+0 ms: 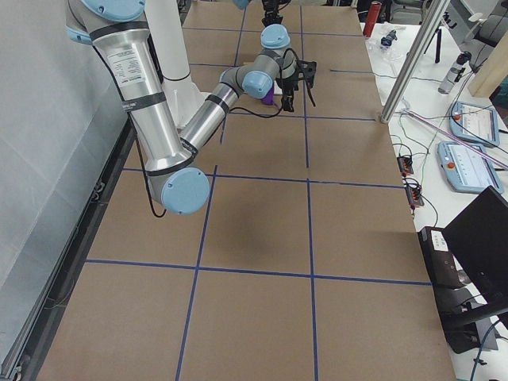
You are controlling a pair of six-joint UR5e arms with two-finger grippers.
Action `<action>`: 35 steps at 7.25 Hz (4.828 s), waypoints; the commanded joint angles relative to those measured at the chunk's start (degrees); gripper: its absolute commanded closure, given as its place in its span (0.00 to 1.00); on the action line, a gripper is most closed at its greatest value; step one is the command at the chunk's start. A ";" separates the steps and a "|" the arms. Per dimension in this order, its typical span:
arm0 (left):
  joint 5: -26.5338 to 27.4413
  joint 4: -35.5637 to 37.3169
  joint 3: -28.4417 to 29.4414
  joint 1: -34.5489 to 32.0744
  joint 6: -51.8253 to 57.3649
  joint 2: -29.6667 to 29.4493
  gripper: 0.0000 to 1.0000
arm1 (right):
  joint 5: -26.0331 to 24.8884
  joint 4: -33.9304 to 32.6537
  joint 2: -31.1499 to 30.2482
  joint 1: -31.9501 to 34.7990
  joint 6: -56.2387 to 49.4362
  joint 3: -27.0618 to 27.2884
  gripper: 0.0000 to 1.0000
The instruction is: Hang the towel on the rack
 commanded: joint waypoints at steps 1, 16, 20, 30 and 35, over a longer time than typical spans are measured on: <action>-0.01 -1.43 0.68 -1.03 3.44 2.15 1.00 | -0.07 0.05 -0.07 0.05 -0.25 -0.47 0.00; 0.51 -5.83 16.05 -15.07 67.84 11.53 0.00 | 13.78 -3.20 -16.23 23.28 -54.10 -14.21 0.00; -6.25 23.04 15.01 -38.33 117.79 10.19 0.00 | 14.17 -26.18 -15.19 39.15 -88.72 -19.46 0.00; -8.81 44.37 15.79 -39.08 122.35 4.09 0.00 | 14.96 -21.85 -26.79 38.99 -88.94 -15.32 0.00; -8.63 42.16 21.60 -38.56 122.53 2.76 0.00 | 14.26 -18.93 -26.79 38.38 -87.80 -15.50 0.00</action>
